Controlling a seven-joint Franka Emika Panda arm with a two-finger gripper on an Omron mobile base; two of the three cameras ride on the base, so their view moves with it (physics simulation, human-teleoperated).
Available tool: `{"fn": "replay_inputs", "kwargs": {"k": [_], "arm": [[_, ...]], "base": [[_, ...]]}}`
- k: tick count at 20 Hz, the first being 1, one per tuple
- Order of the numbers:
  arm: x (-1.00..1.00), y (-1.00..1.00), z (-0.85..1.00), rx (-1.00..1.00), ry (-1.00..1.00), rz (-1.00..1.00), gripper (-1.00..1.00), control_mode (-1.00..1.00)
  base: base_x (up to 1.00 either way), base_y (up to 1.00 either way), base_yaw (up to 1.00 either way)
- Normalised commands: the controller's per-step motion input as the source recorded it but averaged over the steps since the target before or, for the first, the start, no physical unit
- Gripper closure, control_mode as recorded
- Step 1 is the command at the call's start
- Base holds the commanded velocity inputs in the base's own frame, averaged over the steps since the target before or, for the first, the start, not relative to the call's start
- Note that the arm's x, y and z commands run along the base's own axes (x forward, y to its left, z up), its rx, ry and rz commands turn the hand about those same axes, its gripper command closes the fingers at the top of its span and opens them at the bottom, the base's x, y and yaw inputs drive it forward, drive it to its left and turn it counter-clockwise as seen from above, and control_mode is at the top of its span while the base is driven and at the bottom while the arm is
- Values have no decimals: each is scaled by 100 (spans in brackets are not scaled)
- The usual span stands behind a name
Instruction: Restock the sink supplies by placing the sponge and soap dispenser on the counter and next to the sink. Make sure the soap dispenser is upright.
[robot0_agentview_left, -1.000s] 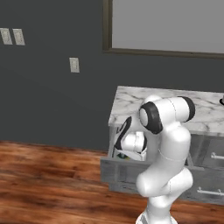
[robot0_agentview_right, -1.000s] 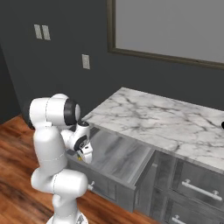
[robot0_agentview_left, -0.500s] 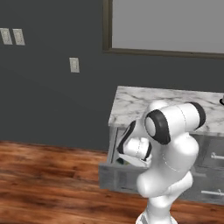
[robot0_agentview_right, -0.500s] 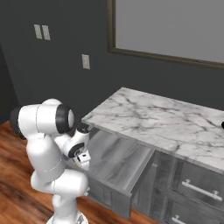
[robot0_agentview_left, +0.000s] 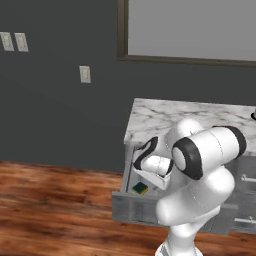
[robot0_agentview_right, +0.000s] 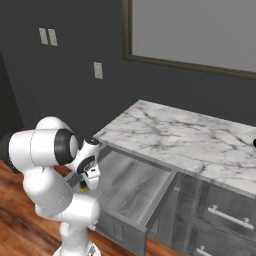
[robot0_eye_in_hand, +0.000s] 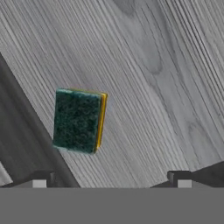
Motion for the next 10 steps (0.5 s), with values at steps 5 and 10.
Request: {"fn": "replay_inputs", "kwargs": {"k": [5, 10], "arm": [[20, 9, -34, 0, 3, 0, -100, -100], [11, 0, -26, 0, 0, 0, -100, -100]], "base": [[0, 0, 0], [0, 0, 0]]}}
